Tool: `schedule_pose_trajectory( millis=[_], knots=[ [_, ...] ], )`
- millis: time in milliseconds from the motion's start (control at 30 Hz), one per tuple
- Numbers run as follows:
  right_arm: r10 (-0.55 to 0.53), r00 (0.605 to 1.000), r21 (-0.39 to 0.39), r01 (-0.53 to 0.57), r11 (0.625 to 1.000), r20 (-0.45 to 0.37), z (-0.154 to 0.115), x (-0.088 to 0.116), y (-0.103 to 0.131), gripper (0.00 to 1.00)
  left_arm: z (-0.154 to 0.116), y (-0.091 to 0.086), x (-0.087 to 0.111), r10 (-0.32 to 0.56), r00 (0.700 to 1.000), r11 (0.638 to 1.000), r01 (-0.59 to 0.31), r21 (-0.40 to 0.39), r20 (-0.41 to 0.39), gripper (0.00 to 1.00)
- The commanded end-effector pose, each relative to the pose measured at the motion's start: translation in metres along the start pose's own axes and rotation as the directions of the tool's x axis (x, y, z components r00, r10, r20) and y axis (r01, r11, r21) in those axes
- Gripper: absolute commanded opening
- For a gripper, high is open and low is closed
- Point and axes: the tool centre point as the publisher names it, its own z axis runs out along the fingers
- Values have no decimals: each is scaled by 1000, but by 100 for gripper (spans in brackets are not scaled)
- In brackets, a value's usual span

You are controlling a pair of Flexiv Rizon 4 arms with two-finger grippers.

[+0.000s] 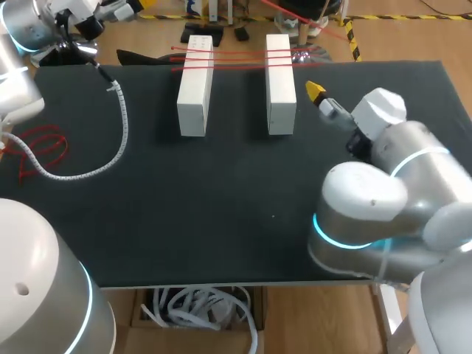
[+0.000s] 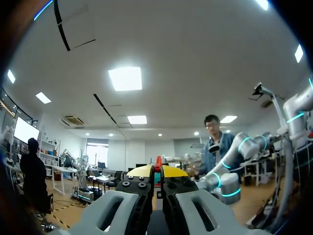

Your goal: Grab the tape and strap the tape.

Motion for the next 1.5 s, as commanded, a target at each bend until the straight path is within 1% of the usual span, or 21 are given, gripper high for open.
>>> schedule_pose_trajectory(
  millis=[33, 100, 700, 733, 767, 800, 933, 1000, 1067, 1267, 1400, 1433, 1500],
  knots=[
    [235, 972, -279, -228, 933, -9, -2, 3, -10, 100, 0, 0, 0, -1, 1000, 1000, 1, -1, 1, 0],
    [230, 972, -254, -232, 939, -39, -5, 4, -13, 100, 0, 0, 0, -1, 1000, 1000, 1, -1, 1, 0],
    [230, 972, -254, -232, 939, -39, -5, 4, -13, 100, 0, 0, 0, -1, 1000, 1000, 1, -1, 1, 0],
    [328, 944, -235, -329, 915, -41, -5, 6, -15, 100, 0, 0, 0, -1, 1000, 1000, 1, -1, 1, 0],
    [397, 917, -231, -396, 889, -43, -5, 8, -16, 100, 0, 0, 0, -1, 1000, 1000, 1, -1, 1, 0],
    [443, 896, -244, -439, 865, -43, -5, 9, -17, 100, 0, 0, 0, -1, 1000, 1000, 1, -1, 1, 0],
    [623, 781, -231, -614, 755, -43, -2, 14, -20, 100, 0, 0, 0, -1, 1000, 1000, 1, -1, 1, 0],
    [673, 739, -231, -663, 712, -44, -3, 18, -20, 100, 0, 0, 0, -1, 1000, 1000, 1, -1, 1, 0],
    [730, 681, -217, -722, 657, -54, -3, 22, -18, 100, 0, 0, 0, -1, 1000, 1000, 1, -1, 1, 0],
    [842, 533, -174, -840, 515, -85, -2, 32, -4, 100, 0, 0, 0, -1, 1000, 1000, 1, -1, 1, 0],
    [887, 448, -135, -891, 433, -113, -3, 39, 7, 100, 0, 0, 0, -1, 1000, 1000, 1, -1, 1, 0],
    [892, 435, -130, -898, 420, -123, -4, 41, 10, 100, 0, 0, 0, -1, 1000, 1000, 1, -1, 1, 0],
    [907, 395, -109, -917, 383, -142, -5, 46, 16, 100, 0, 0, 0, -1, 1000, 1000, 1, -1, 1, 0]
  ],
)
